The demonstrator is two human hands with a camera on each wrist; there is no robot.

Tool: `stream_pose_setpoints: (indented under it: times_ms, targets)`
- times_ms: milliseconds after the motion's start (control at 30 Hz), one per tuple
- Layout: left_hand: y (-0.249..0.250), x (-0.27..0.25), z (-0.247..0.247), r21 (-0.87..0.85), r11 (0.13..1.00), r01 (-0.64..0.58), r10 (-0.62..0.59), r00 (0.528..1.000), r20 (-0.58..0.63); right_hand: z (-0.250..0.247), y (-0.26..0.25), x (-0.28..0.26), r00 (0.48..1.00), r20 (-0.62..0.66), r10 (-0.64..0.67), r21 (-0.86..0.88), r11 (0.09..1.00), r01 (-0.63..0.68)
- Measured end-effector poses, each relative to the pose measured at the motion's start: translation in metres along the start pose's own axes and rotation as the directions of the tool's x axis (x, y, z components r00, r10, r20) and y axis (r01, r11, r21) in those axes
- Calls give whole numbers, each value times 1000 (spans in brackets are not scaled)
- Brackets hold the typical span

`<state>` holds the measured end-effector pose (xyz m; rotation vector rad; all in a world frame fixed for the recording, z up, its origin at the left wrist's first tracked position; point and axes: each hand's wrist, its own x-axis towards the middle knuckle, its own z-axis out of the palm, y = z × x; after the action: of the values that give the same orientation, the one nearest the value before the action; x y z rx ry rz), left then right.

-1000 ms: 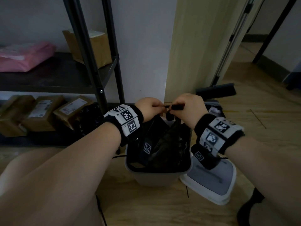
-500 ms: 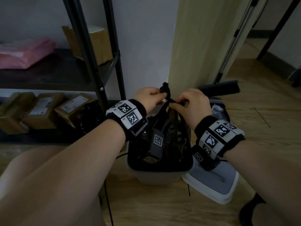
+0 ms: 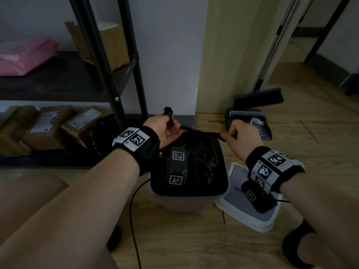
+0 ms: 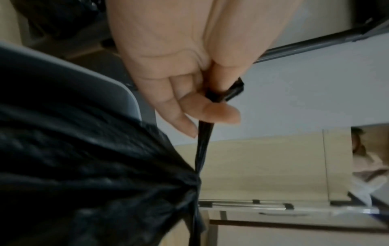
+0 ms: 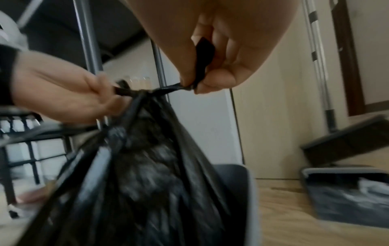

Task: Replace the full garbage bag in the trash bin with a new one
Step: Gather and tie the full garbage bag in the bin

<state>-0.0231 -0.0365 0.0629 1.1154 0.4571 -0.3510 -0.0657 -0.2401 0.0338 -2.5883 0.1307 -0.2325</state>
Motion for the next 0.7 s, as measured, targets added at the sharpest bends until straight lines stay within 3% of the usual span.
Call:
stream_pose_setpoints:
  times_ms: [67, 133, 200, 233, 267, 333, 500, 633, 700]
  targets:
    - [-3, 2, -5, 160, 987, 8, -12, 1000, 23, 3, 11, -3, 998, 28, 47, -34, 998, -47]
    - [-7, 6, -12, 394, 919, -20, 7, 999, 36, 8, 21, -6, 994, 42, 100, -71, 993, -97]
    - [-13, 10, -22, 650, 753, -97, 98, 995, 35, 13, 31, -9, 988, 43, 150, -94, 985, -146]
    - [-15, 12, -28, 773, 617, -147, 170, 984, 52, 15, 35, -11, 984, 49, 171, -99, 981, -166]
    - [-18, 14, -34, 858, 481, -178, 221, 972, 78, 18, 39, -13, 981, 59, 187, -108, 978, -180]
    - [-21, 22, -46, 927, 332, -175, 244, 965, 94, 22, 44, -15, 975, 83, 205, -136, 972, -193]
    - [-28, 36, -74, 982, 165, -89, 213, 976, 53, 26, 55, -16, 953, 143, 268, -179, 954, -242]
    - [-34, 38, -81, 979, 191, -79, 259, 965, 27, 27, 55, -15, 944, 152, 294, -191, 945, -264]
    - [-33, 36, -78, 983, 156, -95, 287, 957, 47, 30, 50, -13, 950, 132, 282, -150, 953, -262]
